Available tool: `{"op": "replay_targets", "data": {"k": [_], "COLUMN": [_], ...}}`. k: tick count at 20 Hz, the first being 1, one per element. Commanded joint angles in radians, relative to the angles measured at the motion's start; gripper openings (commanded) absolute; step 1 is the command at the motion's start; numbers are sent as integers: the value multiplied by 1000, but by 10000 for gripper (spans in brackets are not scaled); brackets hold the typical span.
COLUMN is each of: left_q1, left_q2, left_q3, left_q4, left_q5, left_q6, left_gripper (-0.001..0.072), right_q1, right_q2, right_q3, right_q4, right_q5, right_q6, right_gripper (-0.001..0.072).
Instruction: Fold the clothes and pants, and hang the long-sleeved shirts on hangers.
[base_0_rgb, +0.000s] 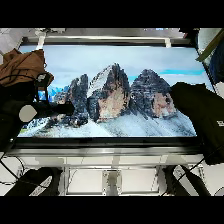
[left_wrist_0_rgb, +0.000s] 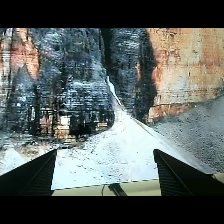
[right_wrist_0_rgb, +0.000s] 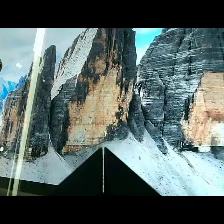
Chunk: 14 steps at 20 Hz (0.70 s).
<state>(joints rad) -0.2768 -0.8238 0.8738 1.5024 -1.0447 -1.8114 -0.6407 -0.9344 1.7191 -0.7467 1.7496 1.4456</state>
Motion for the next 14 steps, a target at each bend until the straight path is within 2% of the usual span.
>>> {"op": "replay_targets", "data": {"k": [1,11,14], "left_q1": [0,0,0], "left_q2": [0,0,-13], "left_q3": [0,0,0], "left_q4": [0,0,2], "left_q5": [0,0,44], "left_q6": [0,0,0], "left_gripper": [690,690,690], "right_q1": [1,1,1], "right_q2": [0,1,2], "right_q3": [1,1,1], "right_q4": [-1,0,-1], "right_q5": [-7,-12,-11], "right_q6": [0,0,0], "right_gripper": [9,9,9]}}
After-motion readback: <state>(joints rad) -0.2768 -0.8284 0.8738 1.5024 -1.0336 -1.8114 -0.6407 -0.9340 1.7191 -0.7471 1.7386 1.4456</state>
